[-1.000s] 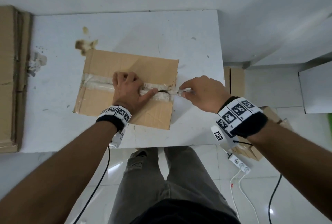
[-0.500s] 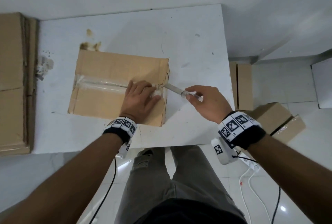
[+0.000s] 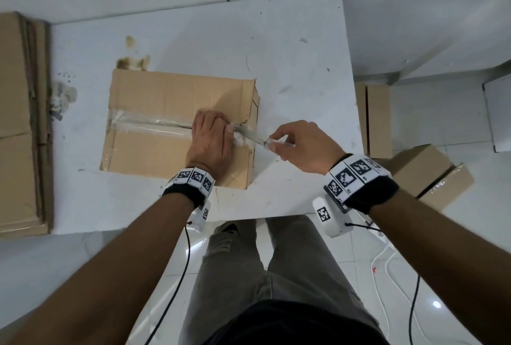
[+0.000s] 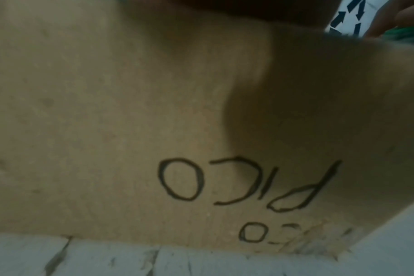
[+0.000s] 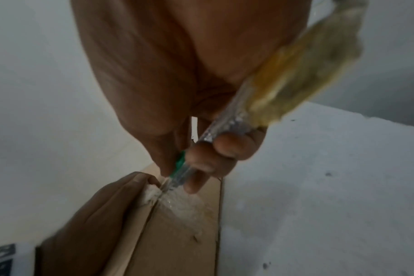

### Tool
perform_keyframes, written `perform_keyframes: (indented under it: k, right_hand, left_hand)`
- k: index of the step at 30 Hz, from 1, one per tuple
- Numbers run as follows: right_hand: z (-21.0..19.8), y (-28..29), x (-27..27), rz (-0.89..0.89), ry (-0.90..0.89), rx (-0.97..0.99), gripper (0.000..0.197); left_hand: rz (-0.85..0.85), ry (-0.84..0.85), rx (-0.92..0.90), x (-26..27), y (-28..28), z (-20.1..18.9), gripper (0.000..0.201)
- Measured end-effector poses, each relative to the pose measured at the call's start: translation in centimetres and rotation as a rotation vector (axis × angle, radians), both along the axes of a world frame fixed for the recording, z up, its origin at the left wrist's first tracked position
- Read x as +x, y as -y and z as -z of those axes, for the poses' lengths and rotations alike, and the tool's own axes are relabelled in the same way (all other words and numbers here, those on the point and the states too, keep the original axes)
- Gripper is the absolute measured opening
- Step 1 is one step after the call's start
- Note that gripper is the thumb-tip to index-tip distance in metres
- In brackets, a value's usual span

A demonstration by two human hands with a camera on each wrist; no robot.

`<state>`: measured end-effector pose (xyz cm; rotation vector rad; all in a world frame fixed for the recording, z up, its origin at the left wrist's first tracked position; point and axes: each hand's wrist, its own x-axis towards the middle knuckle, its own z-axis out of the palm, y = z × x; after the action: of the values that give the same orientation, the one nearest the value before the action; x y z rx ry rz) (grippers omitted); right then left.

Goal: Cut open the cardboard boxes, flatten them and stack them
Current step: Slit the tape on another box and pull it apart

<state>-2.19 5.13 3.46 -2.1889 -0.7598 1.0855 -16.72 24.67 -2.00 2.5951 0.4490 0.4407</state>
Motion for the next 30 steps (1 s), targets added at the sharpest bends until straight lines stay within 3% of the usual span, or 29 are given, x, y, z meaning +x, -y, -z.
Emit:
perform_keyframes:
  k: [6, 12, 19, 24, 30]
  right_hand:
    - [-1.5, -1.4, -1.1, 0.032, 0.042, 0.042, 0.027]
    - [-7.6, -2.9, 2.2, 0.0, 0.362, 0.159, 0.022]
    - [-13.4, -8.1, 3.5, -0.377, 0.551, 0.297, 0.014]
    - [-15.4, -10.6, 2.0, -0.586, 0.696, 0.321, 0.017]
    - [-15.3, -11.5, 2.1, -0.53, 0.73, 0.306, 0.018]
  left_hand:
    - [-0.008, 0.102, 0.036, 0.4, -1.6, -1.4, 0.024]
    - [-0.12, 0.167, -0.02, 1.8, -7.5, -7.5, 0.024]
    - [-0.21, 0.102, -0.143, -1.0, -11.8, -13.0, 0.03]
    - [-0.304, 0.116, -0.335, -2.0, -12.2, -13.6, 0.034]
    - [-0.331, 0.195, -0.398, -1.3, -11.3, -12.5, 0.029]
